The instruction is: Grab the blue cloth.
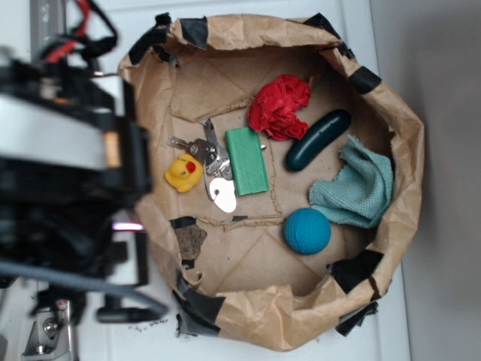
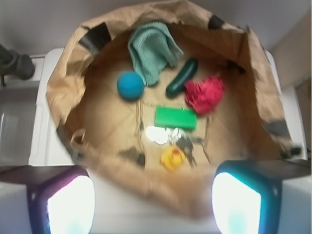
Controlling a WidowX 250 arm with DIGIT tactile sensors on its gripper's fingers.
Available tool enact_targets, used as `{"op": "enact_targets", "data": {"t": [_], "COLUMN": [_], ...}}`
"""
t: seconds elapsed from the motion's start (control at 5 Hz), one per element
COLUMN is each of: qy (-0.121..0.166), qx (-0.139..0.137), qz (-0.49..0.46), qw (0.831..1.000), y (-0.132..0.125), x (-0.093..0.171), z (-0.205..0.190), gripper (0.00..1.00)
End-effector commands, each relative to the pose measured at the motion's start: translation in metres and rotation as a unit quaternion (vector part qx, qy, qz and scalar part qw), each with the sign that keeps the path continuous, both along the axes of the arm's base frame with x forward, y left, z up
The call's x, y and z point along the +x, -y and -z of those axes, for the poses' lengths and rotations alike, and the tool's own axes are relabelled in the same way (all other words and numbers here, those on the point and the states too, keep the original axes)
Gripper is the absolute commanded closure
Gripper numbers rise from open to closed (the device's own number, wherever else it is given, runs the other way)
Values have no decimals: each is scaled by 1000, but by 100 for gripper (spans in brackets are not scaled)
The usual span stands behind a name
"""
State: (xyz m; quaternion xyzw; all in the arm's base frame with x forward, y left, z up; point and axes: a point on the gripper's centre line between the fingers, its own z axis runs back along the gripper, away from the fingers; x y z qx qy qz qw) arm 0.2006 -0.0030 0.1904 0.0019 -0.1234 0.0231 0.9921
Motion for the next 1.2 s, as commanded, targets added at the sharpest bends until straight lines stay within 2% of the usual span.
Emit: {"op": "enact_targets", "data": {"t": [0.0,0.2,0.4,0.6,0.8,1.0], "qy": [-19,-31,-29,-14,1,-7], "qx": [6,28,40,22,-9,12], "qz": [-1,2,5,4,8,10], "qw": [1000,999,999,1000,1000,1000], "y": [-7,-3,-1,0,0,6], "x": [70,88,115,131,148,159], "z": [56,78,97,98,105,132], "gripper": [0,0,0,0,0,0]}}
